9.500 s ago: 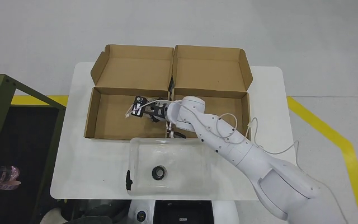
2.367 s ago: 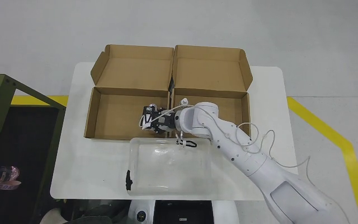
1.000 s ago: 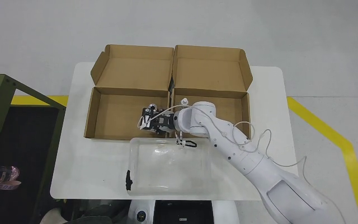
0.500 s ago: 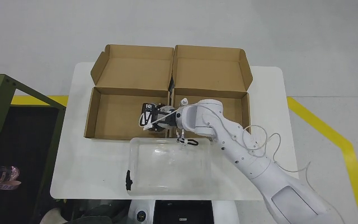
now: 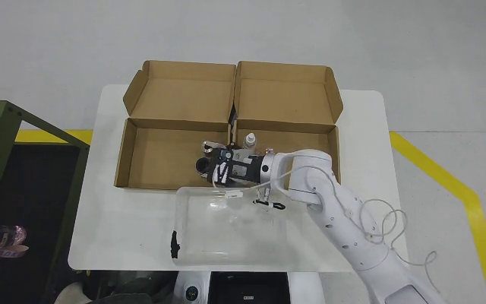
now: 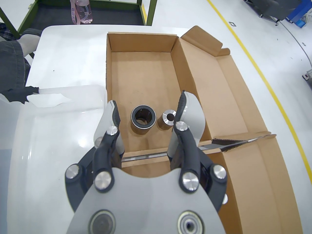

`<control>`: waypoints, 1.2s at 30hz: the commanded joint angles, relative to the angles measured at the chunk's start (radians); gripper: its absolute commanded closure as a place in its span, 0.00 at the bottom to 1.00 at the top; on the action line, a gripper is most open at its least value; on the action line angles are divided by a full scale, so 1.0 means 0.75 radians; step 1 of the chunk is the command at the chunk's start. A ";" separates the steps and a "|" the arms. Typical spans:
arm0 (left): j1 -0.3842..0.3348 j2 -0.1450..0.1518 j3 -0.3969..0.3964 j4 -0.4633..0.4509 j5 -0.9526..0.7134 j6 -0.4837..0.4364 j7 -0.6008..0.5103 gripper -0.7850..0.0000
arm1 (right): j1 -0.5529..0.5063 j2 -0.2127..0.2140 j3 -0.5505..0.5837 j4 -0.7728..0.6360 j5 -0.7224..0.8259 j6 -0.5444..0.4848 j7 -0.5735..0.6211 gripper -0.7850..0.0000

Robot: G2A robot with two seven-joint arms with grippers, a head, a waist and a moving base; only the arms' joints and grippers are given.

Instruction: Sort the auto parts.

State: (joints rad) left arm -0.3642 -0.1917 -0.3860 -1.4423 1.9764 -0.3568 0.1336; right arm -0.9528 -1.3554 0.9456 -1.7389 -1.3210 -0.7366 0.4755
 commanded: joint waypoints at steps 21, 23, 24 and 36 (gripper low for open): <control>0.000 0.000 0.000 0.000 0.000 0.000 0.000 0.00 | -0.563 0.141 0.656 -0.367 -0.090 -0.084 -0.358 0.25; 0.000 0.000 0.000 0.000 0.000 0.000 0.000 0.00 | -0.612 0.148 0.694 -0.387 -0.111 -0.089 -0.401 0.23; 0.000 0.000 0.000 0.000 0.000 0.000 0.000 0.00 | -0.634 0.152 0.711 -0.393 -0.120 -0.093 -0.425 0.21; 0.000 0.000 0.000 0.000 0.000 0.000 0.000 0.00 | -0.883 0.183 0.892 -0.411 -0.223 -0.042 -0.728 0.09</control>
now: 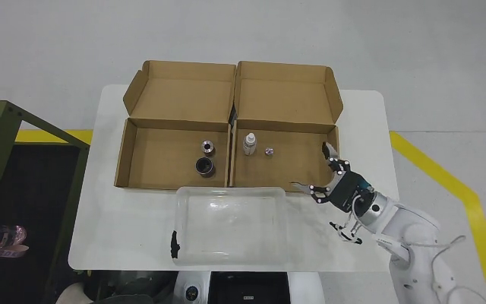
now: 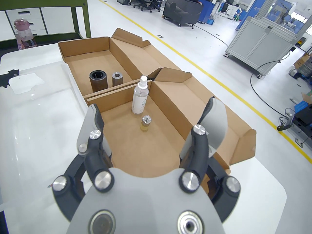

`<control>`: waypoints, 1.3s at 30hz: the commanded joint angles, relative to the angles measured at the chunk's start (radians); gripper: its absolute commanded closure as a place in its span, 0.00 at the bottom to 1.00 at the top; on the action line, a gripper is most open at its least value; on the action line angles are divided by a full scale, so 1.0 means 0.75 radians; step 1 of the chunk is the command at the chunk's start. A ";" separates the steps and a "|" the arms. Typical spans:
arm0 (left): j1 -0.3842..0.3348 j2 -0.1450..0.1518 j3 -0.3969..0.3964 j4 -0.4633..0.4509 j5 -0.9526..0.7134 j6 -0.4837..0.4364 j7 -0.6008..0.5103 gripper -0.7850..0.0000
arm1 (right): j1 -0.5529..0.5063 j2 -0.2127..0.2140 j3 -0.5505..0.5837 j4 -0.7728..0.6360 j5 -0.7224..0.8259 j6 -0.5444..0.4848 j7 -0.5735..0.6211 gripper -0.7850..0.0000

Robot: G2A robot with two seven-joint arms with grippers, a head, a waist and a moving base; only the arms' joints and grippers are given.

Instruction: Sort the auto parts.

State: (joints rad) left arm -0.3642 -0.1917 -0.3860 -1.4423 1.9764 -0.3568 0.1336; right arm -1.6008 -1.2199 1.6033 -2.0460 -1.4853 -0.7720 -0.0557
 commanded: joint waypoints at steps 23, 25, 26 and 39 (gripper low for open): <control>0.000 0.000 0.000 0.000 0.000 0.000 0.000 0.00 | -0.208 0.033 0.173 0.013 -0.005 0.091 -0.196 0.00; 0.000 0.000 0.000 0.000 0.000 0.000 0.000 0.00 | -0.208 0.033 0.172 0.012 -0.005 0.092 -0.195 0.00; 0.000 0.000 0.000 0.000 0.000 0.000 0.000 0.00 | -0.209 0.034 0.173 0.014 -0.004 0.092 -0.196 0.00; 0.000 0.000 0.000 0.000 0.000 0.000 0.000 0.00 | -0.209 0.034 0.173 0.014 -0.003 0.091 -0.196 0.00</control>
